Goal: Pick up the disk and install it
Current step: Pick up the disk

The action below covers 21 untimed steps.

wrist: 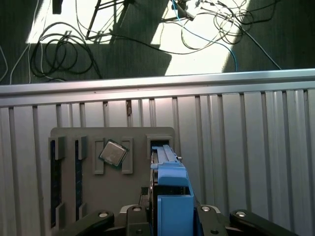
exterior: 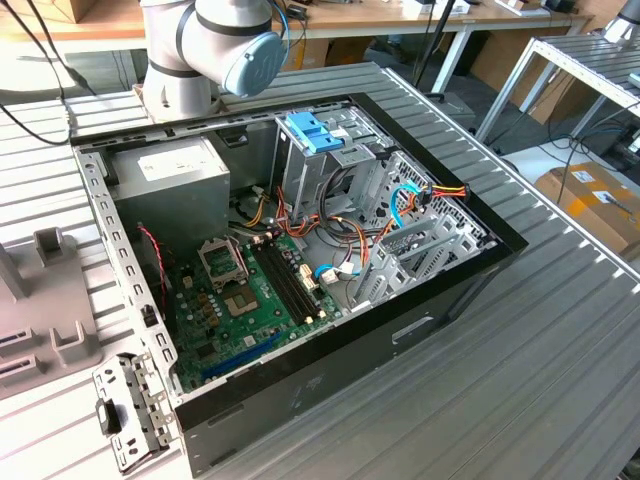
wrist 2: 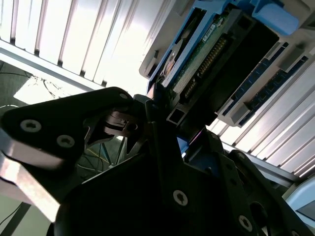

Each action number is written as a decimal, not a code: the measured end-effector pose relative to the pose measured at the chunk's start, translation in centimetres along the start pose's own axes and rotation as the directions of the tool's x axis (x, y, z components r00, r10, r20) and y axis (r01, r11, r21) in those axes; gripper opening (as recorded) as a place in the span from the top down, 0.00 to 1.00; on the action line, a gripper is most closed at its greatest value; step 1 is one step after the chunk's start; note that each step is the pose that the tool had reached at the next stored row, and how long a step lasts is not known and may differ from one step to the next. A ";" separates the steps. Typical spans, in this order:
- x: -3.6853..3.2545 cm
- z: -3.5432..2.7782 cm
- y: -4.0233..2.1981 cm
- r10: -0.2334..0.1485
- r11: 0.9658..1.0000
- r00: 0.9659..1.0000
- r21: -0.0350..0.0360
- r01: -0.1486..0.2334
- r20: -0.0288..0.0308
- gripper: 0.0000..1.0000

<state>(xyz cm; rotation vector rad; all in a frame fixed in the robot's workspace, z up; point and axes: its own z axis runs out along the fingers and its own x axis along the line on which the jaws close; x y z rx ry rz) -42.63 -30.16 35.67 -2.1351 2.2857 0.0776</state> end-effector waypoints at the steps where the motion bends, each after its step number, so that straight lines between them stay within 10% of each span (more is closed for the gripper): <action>1: 0.00 -0.09 0.00 0.000 1.000 1.000 0.000 0.000 0.000 0.64; 15: -0.07 -1.58 0.04 0.000 1.000 1.000 0.000 0.000 0.000 0.64; 17: -0.14 -3.13 0.09 0.000 1.000 1.000 0.000 0.000 0.000 0.64; 21: -0.16 -3.67 0.10 0.000 1.000 1.000 0.000 0.000 0.000 0.64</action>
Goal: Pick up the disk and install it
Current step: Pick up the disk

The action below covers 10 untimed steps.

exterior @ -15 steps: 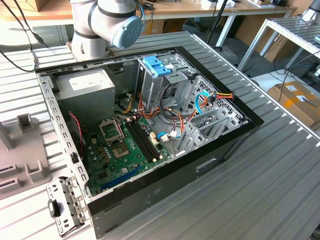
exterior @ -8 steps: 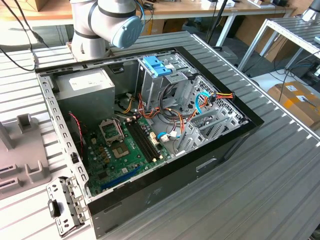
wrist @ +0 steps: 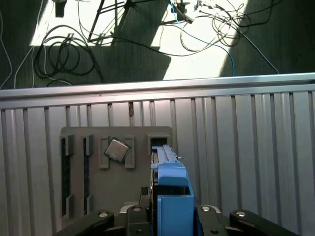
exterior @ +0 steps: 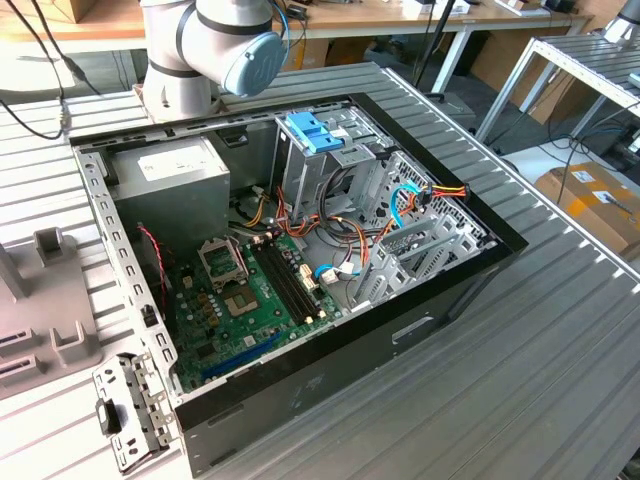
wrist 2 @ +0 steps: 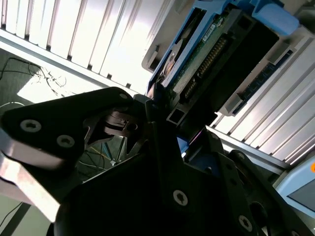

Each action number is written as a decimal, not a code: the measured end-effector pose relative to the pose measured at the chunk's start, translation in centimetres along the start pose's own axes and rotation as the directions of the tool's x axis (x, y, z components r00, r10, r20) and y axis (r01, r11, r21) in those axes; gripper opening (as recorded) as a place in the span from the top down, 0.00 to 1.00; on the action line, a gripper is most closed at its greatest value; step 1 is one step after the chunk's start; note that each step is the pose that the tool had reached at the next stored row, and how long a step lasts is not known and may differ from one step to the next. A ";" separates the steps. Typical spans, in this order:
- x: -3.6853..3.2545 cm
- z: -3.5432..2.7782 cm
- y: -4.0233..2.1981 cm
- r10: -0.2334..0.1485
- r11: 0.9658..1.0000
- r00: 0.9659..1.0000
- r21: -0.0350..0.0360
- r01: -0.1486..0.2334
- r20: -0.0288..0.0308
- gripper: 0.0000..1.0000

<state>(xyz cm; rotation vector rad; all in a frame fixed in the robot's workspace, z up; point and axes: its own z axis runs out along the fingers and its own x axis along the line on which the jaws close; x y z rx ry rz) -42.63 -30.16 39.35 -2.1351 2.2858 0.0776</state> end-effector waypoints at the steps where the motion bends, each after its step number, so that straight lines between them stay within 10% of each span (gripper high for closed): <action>1: -0.01 -0.19 0.01 0.000 1.000 1.000 0.000 0.000 0.000 0.64; 10: -0.07 -1.58 0.04 0.000 1.000 1.000 0.000 0.000 0.000 0.64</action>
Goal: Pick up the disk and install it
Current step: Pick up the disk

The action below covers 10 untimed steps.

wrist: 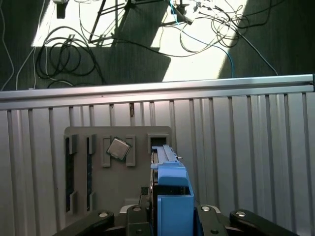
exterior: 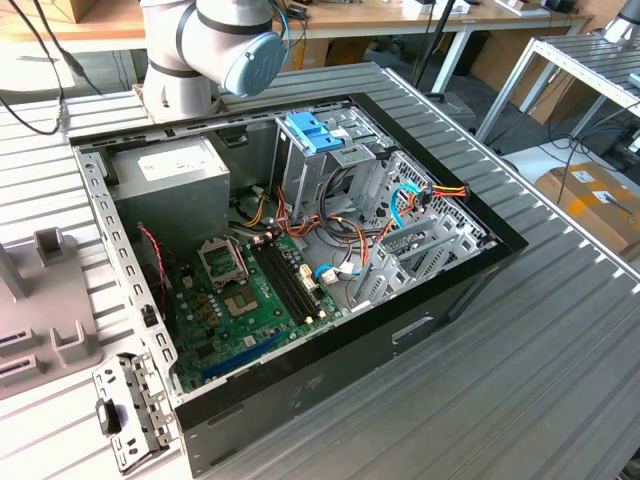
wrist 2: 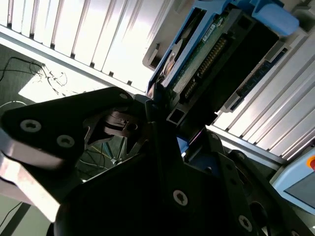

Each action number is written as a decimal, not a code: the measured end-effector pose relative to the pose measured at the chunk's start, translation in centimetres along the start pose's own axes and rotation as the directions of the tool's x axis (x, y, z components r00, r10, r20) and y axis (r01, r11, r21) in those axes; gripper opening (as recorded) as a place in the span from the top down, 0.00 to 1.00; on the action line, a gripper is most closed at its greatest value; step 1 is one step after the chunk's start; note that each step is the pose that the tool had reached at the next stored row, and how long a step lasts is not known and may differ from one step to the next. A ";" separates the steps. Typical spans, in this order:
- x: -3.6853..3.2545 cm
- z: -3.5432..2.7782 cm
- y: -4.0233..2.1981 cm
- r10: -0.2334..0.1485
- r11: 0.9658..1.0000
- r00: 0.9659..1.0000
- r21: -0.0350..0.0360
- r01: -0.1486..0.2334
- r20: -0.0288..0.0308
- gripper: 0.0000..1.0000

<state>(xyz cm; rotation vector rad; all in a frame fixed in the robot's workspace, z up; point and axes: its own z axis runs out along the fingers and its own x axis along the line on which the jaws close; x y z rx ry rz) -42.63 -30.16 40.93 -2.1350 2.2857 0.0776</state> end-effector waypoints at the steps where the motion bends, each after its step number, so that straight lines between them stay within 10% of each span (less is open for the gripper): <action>1: -0.01 -0.18 0.01 0.000 1.000 1.000 0.000 0.000 0.000 0.64; 10: -0.05 -1.18 0.03 0.000 1.000 1.000 0.000 0.000 0.000 0.64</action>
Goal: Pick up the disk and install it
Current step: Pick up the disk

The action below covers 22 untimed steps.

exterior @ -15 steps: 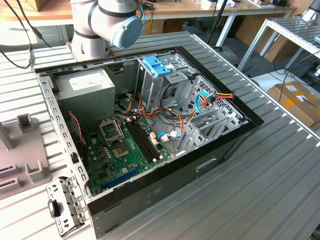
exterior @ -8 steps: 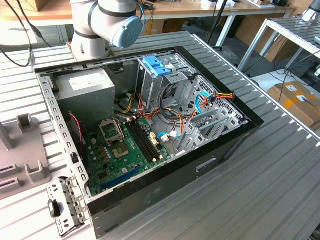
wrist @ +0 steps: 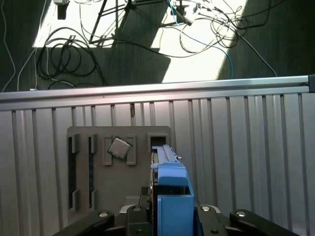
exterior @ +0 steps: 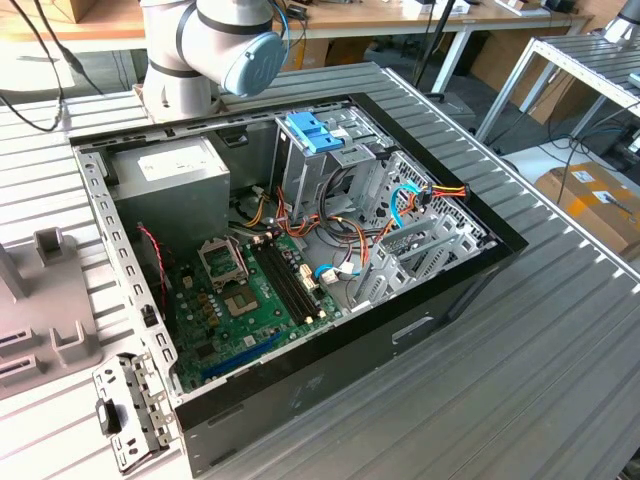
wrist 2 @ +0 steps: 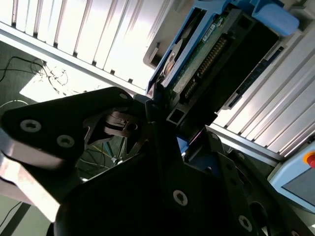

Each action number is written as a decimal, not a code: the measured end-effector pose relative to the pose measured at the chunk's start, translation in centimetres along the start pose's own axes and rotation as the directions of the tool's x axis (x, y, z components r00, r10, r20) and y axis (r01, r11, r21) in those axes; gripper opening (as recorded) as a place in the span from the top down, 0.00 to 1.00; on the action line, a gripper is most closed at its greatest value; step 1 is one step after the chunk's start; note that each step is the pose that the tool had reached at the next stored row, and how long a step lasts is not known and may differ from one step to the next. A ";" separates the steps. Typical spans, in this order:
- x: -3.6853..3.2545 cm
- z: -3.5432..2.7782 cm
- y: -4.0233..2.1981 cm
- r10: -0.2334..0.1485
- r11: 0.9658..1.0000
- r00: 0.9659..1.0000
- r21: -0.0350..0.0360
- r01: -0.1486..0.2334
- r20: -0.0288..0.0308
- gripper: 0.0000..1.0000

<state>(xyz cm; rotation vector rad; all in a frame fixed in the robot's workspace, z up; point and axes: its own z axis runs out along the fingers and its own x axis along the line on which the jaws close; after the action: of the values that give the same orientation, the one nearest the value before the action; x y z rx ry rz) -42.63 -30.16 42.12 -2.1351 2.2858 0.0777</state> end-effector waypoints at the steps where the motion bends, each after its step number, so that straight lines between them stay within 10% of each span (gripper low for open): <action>1: 0.00 -0.07 0.01 0.000 1.000 1.000 0.000 0.000 0.000 0.64; 22: -0.08 -1.92 0.06 0.000 1.000 1.000 0.000 0.000 0.000 0.64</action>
<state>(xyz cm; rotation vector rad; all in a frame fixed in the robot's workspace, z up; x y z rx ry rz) -42.63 -30.16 44.04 -2.1350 2.2857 0.0776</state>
